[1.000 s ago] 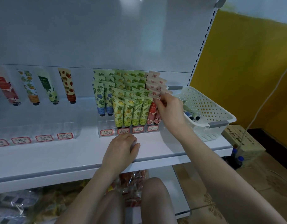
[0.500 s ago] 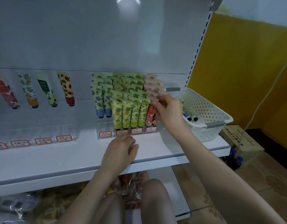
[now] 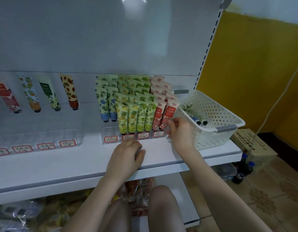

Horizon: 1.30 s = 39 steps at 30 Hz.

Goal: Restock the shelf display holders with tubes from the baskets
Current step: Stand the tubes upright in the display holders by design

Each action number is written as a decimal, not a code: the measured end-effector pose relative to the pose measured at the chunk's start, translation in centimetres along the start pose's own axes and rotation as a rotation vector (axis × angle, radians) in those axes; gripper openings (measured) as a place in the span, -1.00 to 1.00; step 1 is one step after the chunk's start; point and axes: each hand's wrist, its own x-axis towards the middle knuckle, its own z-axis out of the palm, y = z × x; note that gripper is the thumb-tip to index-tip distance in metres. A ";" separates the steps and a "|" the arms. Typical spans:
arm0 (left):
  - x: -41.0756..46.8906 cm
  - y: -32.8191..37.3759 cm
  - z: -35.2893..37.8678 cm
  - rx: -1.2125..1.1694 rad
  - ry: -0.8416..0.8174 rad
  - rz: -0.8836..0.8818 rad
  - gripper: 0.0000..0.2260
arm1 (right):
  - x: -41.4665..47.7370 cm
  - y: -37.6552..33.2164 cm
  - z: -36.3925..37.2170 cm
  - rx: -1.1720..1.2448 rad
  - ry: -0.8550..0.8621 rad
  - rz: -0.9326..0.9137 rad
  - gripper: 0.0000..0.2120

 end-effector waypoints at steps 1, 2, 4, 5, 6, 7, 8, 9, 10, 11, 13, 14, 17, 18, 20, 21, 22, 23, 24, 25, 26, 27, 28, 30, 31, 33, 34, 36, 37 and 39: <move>0.0 0.0 0.0 -0.004 0.001 -0.003 -0.75 | 0.2 0.0 0.1 0.030 -0.012 0.030 -0.83; 0.0 0.0 0.0 -0.007 0.001 -0.006 -0.77 | 0.4 -0.2 0.1 0.075 -0.028 0.045 -0.87; 0.1 0.0 0.1 -0.007 0.000 -0.009 -0.77 | 0.7 -0.5 0.0 0.167 -0.066 0.044 -0.91; 0.0 0.0 0.0 -0.008 0.000 -0.008 -0.74 | 0.8 -0.5 -0.1 0.171 -0.080 0.037 -0.91; 0.0 0.0 0.0 -0.008 0.003 -0.006 -0.71 | 0.9 -0.6 -0.1 0.153 -0.093 0.025 -0.90; -0.1 0.0 0.0 -0.008 0.005 -0.003 -0.69 | 1.0 -0.6 0.0 0.129 -0.105 0.017 -0.89; -0.1 0.0 0.0 -0.006 0.004 -0.002 -0.68 | 1.1 -0.6 0.0 0.108 -0.117 0.007 -0.89; -0.1 0.0 0.0 -0.004 0.002 -0.002 -0.68 | 1.2 -0.6 0.1 0.092 -0.126 0.001 -0.89; -0.1 0.0 0.0 -0.001 0.001 -0.001 -0.68 | 1.2 -0.6 0.1 0.076 -0.132 -0.008 -0.89; -0.1 0.0 0.0 0.002 -0.001 -0.001 -0.69 | 1.3 -0.6 0.2 0.063 -0.130 -0.016 -0.89; -0.1 0.0 -0.1 0.010 0.002 -0.002 -0.68 | 1.1 -0.6 0.2 0.066 -0.123 -0.029 -0.90; -0.1 0.1 -0.1 0.010 0.006 0.000 -0.67 | 1.1 -0.6 0.3 0.079 -0.119 -0.031 -0.91; -0.1 0.2 -0.2 0.005 0.013 0.004 -0.67 | 0.9 -0.4 0.3 0.138 -0.102 -0.015 -0.93; -0.1 0.2 -0.1 0.007 0.015 0.005 -0.69 | 0.9 -0.4 0.3 0.150 -0.098 -0.005 -0.92; -0.1 0.2 -0.1 0.015 0.012 0.002 -0.76 | 1.0 -0.2 0.3 0.139 -0.100 0.009 -0.91; -0.1 0.2 -0.1 0.015 0.009 -0.002 -0.79 | 1.1 -0.2 0.3 0.117 -0.101 0.004 -0.90; -0.1 0.2 -0.2 0.013 0.008 -0.002 -0.80 | 1.1 -0.2 0.3 0.098 -0.101 -0.005 -0.90; -0.1 0.3 -0.2 0.011 0.007 -0.002 -0.81 | 1.1 -0.2 0.2 0.086 -0.100 -0.012 -0.90; -0.1 0.3 -0.2 0.012 0.008 -0.002 -0.81 | 1.2 -0.2 0.2 0.079 -0.098 -0.022 -0.90; -0.1 0.4 -0.2 0.014 0.010 -0.002 -0.82 | 1.2 -0.2 0.2 0.071 -0.099 -0.030 -0.90; -0.1 0.4 -0.2 0.017 0.013 0.000 -0.82 | 1.2 -0.2 0.3 0.066 -0.100 -0.038 -0.91; -0.1 0.4 -0.2 0.017 0.013 0.001 -0.82 | 1.1 -0.1 0.2 0.063 -0.101 -0.042 -0.91; -0.1 0.4 -0.3 0.016 0.012 0.001 -0.82 | 1.1 -0.1 0.2 0.061 -0.101 -0.045 -0.91; -0.1 0.3 -0.3 0.013 0.001 0.002 -0.82 | 1.1 -0.1 0.1 0.063 -0.104 -0.047 -0.92; 0.0 0.3 -0.3 0.013 -0.004 0.000 -0.81 | 1.1 -0.2 0.1 0.066 -0.109 -0.043 -0.92; 0.0 0.4 -0.4 0.015 -0.013 -0.005 -0.80 | 1.2 0.0 0.2 0.082 -0.117 -0.026 -0.91; -0.1 0.5 -0.4 0.018 -0.013 -0.003 -0.79 | 1.1 0.2 0.2 0.098 -0.121 -0.015 -0.90; -0.1 0.4 -0.4 0.017 -0.018 -0.003 -0.75 | 1.0 0.7 0.2 0.106 -0.133 0.006 -0.87; -0.1 0.4 -0.4 0.016 -0.023 -0.005 -0.71 | 0.9 0.9 0.2 0.099 -0.137 0.016 -0.85; -0.1 0.3 -0.4 0.019 -0.025 -0.005 -0.69 | 1.0 1.4 0.2 0.088 -0.144 0.017 -0.85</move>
